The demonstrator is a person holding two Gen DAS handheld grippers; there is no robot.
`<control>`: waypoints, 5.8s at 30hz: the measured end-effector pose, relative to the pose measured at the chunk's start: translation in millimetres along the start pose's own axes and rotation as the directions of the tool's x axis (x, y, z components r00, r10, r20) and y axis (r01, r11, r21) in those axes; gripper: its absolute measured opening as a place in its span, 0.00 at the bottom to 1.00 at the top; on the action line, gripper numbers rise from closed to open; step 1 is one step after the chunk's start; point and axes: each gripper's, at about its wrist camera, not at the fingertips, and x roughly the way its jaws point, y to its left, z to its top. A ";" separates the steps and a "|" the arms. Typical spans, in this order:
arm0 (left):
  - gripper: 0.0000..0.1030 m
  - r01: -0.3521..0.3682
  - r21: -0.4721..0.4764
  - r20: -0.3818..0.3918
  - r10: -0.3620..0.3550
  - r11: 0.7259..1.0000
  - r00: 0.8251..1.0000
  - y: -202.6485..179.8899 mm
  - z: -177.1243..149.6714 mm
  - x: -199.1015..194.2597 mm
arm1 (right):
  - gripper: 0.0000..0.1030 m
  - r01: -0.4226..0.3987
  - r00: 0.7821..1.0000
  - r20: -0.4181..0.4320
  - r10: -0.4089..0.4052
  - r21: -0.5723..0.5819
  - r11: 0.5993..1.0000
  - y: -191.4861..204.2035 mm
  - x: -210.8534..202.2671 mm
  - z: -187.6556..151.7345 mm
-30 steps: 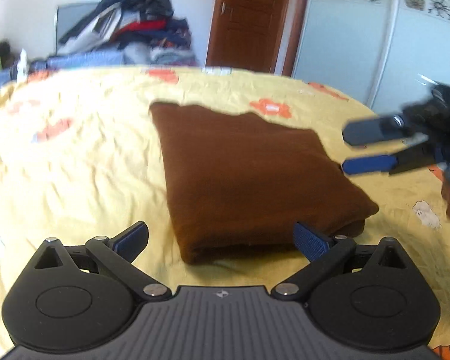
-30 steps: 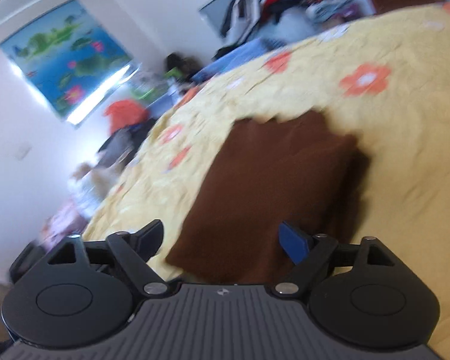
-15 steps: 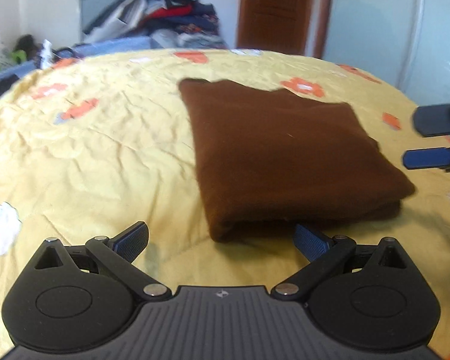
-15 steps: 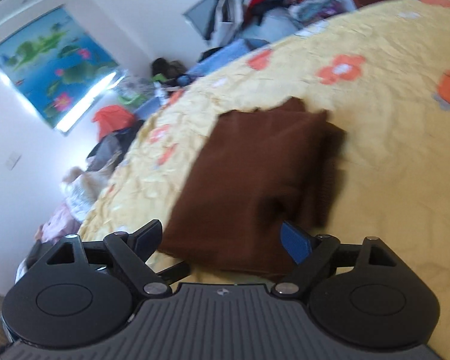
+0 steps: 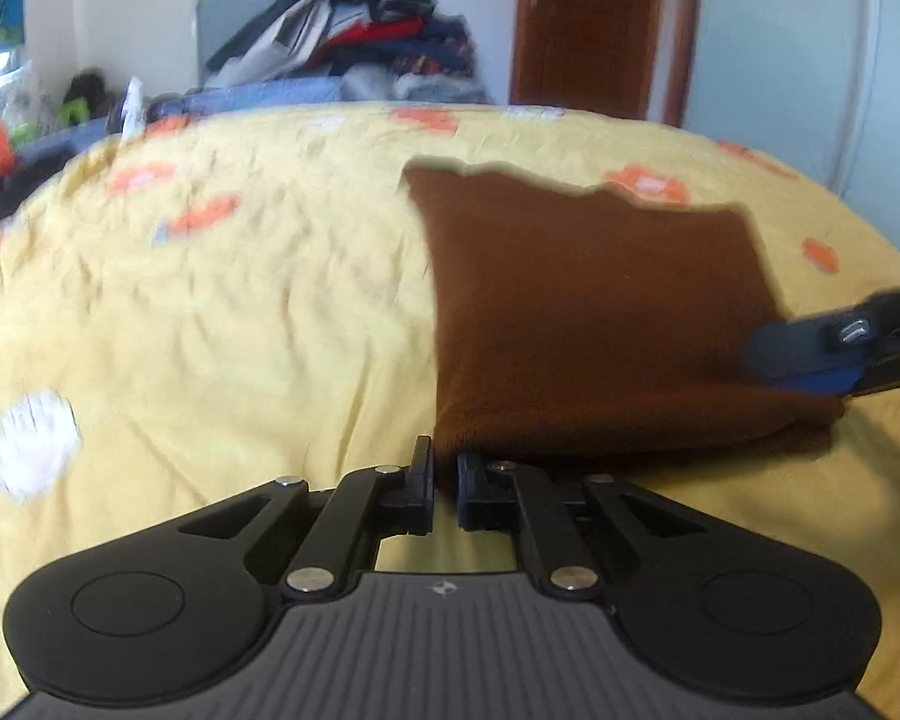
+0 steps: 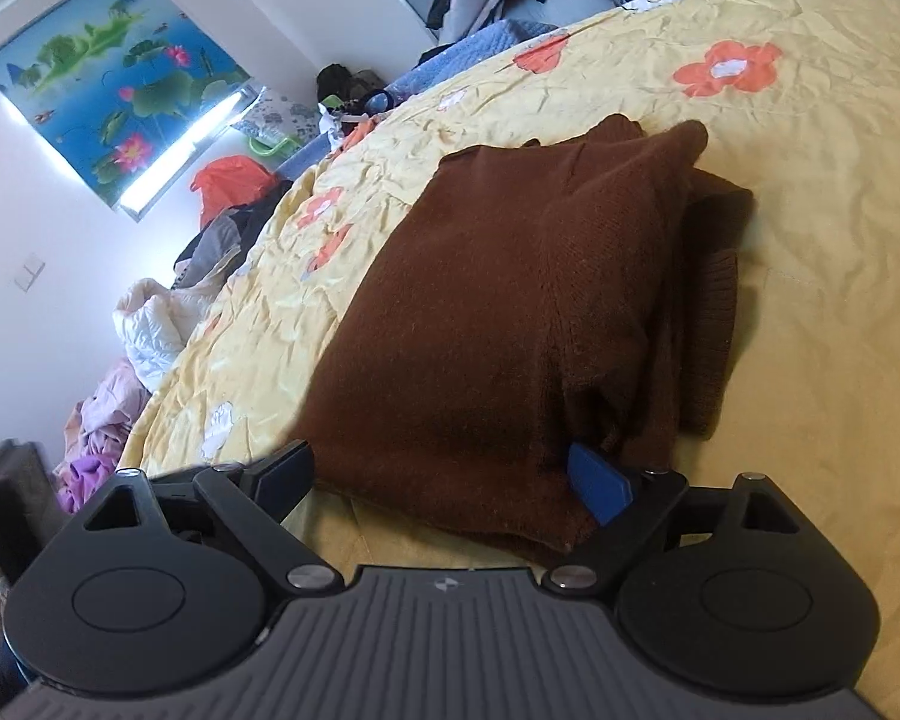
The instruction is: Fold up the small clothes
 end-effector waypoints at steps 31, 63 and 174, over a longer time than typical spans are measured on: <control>0.93 0.265 0.124 -0.055 -0.260 0.956 0.964 -51.9 19.6 22.0 | 0.99 0.188 0.969 0.165 -0.185 -0.007 0.982 -12.3 -6.2 74.1; 1.00 -0.063 -0.009 -0.026 0.062 0.998 0.998 -31.4 -12.1 -4.7 | 1.00 0.632 0.770 0.255 -0.584 -0.183 0.753 30.2 -5.9 -78.9; 1.00 -0.093 -0.031 -0.020 0.092 0.995 0.996 -31.4 -21.3 -7.2 | 1.00 0.635 0.767 0.260 -0.586 -0.181 0.751 33.4 -8.4 -85.0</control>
